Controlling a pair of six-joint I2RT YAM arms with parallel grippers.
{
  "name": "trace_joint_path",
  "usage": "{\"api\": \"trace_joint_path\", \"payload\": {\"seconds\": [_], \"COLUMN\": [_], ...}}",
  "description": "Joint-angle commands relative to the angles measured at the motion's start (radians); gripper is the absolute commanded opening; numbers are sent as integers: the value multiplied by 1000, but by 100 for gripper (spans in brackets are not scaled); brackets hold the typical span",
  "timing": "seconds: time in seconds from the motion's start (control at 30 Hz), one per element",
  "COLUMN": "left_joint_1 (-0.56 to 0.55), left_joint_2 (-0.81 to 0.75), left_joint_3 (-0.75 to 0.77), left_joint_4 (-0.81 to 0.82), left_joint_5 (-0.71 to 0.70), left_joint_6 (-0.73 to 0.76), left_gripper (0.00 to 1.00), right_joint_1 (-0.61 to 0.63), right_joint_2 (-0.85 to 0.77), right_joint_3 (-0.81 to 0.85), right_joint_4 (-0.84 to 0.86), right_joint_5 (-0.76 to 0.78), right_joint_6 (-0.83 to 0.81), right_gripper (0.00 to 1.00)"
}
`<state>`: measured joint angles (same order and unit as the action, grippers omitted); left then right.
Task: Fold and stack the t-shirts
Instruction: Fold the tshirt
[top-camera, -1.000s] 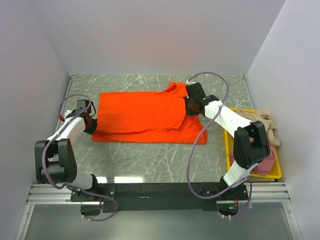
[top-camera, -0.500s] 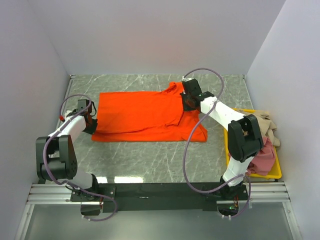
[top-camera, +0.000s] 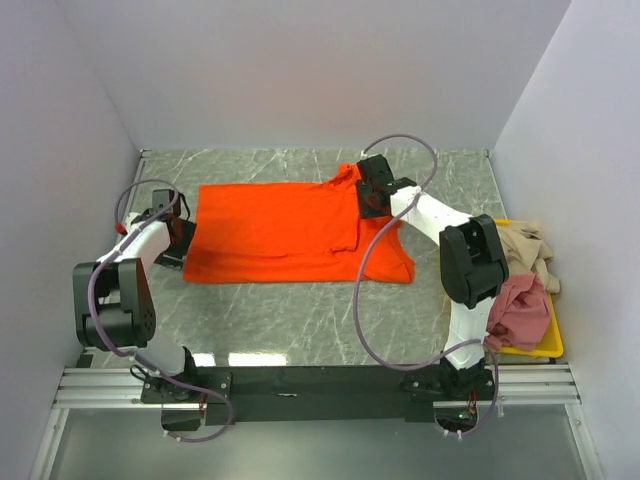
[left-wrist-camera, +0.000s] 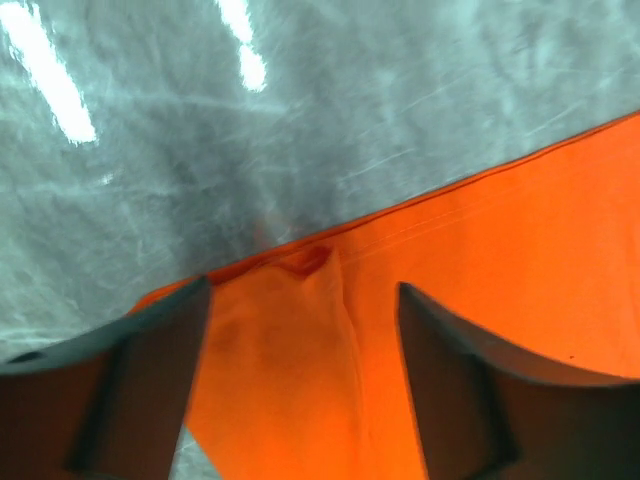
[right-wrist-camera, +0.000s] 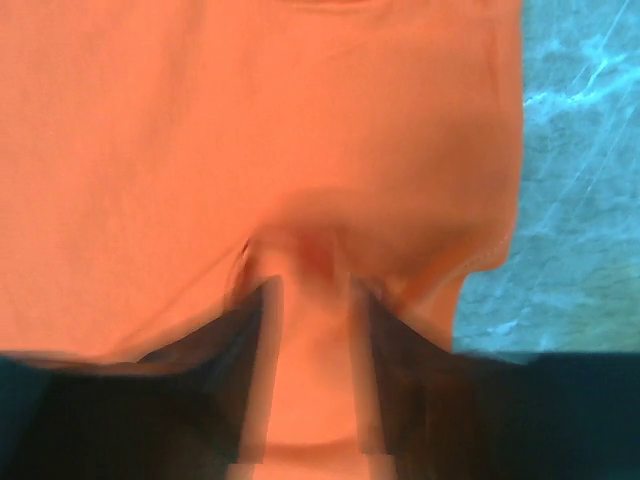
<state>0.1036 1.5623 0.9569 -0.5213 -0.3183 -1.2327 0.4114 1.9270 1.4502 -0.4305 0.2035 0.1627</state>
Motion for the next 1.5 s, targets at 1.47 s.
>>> {"api": "trace_joint_path", "payload": {"seconds": [1.47], "left_joint_1": [4], "left_joint_2": [-110], "left_joint_3": [-172], "left_joint_4": [234], "left_joint_5": [170], "left_joint_6": [228], "left_gripper": [99], "right_joint_1": [52], "right_joint_2": [18], "right_joint_3": [-130], "right_joint_4": [208], "right_joint_5": [-469], "right_joint_6": [336], "right_gripper": [79]}}
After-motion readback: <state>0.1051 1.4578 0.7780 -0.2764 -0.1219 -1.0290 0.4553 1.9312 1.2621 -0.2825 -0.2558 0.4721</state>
